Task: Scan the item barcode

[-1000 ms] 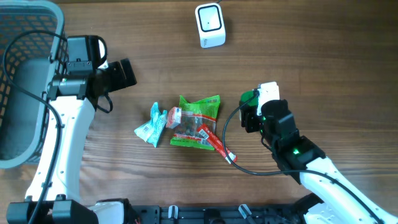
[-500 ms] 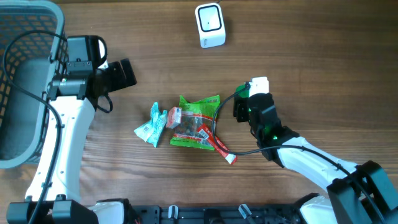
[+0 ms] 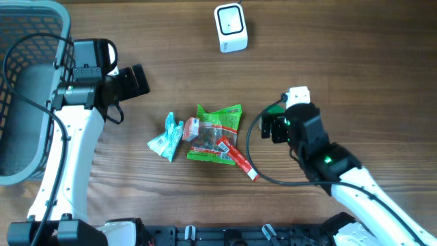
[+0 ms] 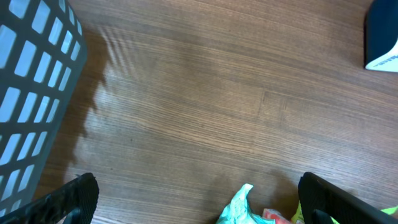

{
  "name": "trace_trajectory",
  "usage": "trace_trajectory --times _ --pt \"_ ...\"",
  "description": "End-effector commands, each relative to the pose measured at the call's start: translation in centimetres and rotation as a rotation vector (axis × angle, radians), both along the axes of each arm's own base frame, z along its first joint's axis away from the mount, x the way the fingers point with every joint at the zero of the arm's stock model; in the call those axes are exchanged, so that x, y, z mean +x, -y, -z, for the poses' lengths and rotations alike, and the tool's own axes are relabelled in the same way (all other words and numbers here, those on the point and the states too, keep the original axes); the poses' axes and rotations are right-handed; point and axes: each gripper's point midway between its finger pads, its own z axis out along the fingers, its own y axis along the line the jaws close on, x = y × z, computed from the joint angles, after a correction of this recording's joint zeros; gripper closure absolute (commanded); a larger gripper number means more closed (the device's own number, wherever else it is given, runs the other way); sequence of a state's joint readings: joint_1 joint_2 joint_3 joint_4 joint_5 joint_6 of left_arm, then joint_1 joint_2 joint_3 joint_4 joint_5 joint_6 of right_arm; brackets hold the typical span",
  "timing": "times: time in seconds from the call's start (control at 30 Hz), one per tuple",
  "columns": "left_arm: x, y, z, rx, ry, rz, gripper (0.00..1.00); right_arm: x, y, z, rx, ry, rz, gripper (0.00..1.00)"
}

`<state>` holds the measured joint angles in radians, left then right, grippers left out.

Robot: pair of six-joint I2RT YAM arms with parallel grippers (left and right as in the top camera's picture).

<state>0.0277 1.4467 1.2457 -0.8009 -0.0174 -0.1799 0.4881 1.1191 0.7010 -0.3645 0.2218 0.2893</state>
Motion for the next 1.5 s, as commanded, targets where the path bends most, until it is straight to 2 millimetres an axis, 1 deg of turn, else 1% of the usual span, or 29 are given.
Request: trace_trajectory --times 0.0,0.03,0.07,0.13,0.17,0.2,0.27,0.33,0.47,0.53,0.63,0.7,0.8,0.9,1.0,1.07,1.13,1.17,1.33,1.47 --pt "0.4 -0.3 -1.0 0.014 0.028 0.006 0.00 1.1 -0.7 -7.9 0.155 -0.006 0.054 0.00" --pt "0.3 -0.3 -1.0 0.014 0.027 0.006 0.00 1.1 -0.6 -9.0 0.181 -0.057 0.078 0.01" --pt "0.3 -0.3 -1.0 0.014 0.027 0.006 0.00 1.1 -0.4 -9.7 0.200 -0.103 0.097 0.01" --pt "0.3 -0.3 -1.0 0.014 0.027 0.006 0.00 1.1 0.1 -9.9 0.226 -0.228 0.163 0.00" --pt "0.3 -0.3 -1.0 0.014 0.027 0.006 0.00 1.5 0.1 -9.5 0.224 -0.301 0.179 0.00" --pt "0.3 -0.3 -1.0 0.014 0.027 0.006 0.00 1.9 -0.3 -8.8 0.220 -0.352 0.177 0.00" --pt "0.3 -0.3 -1.0 0.014 0.027 0.006 0.00 2.4 -1.1 -6.8 0.208 -0.444 0.165 0.00" --pt "0.3 -0.3 -1.0 0.014 0.027 0.006 0.00 2.6 -1.9 -3.6 0.196 -0.554 0.162 0.00" --pt "0.3 -0.3 -1.0 0.014 0.027 0.006 0.00 2.9 -2.6 1.3 0.163 -0.697 0.179 0.00" --pt "0.3 -0.3 -1.0 0.014 0.027 0.006 0.00 2.8 -3.0 2.9 0.166 -0.752 0.177 0.00" --pt "0.3 -0.2 -1.0 0.014 0.027 0.006 0.00 2.6 -3.1 4.3 0.156 -0.794 0.192 0.01" --pt "0.3 -0.2 -1.0 0.014 0.027 0.006 0.00 2.6 -2.7 4.8 0.143 -0.803 0.225 0.00" --pt "0.3 -0.2 -1.0 0.014 0.027 0.006 0.00 2.4 -1.0 5.0 0.074 -0.791 0.308 0.00" --pt "0.3 -0.2 -1.0 0.014 0.027 0.006 0.00 2.1 -0.7 5.5 0.064 -0.802 0.319 0.00" --pt "0.3 -0.2 -1.0 0.014 0.027 0.006 0.00 1.5 -0.5 6.7 0.056 -0.817 0.322 0.01" --pt "0.3 -0.2 -1.0 0.014 0.027 0.006 0.00 1.8 -0.7 7.2 0.064 -0.801 0.317 0.06" --pt "0.3 -0.2 -1.0 0.014 0.027 0.006 0.00 1.9 -0.7 7.2 0.065 -0.797 0.313 0.12" --pt "0.3 -0.2 -1.0 0.014 0.027 0.006 0.00 1.8 -0.7 7.2 0.064 -0.798 0.313 0.18" --pt "0.3 -0.2 -1.0 0.014 0.027 0.006 0.00 1.4 -0.5 7.5 0.048 -0.809 0.296 0.18" --pt "0.3 -0.2 -1.0 0.014 0.027 0.006 0.00 1.4 -0.6 7.5 0.031 -0.808 0.259 0.23"
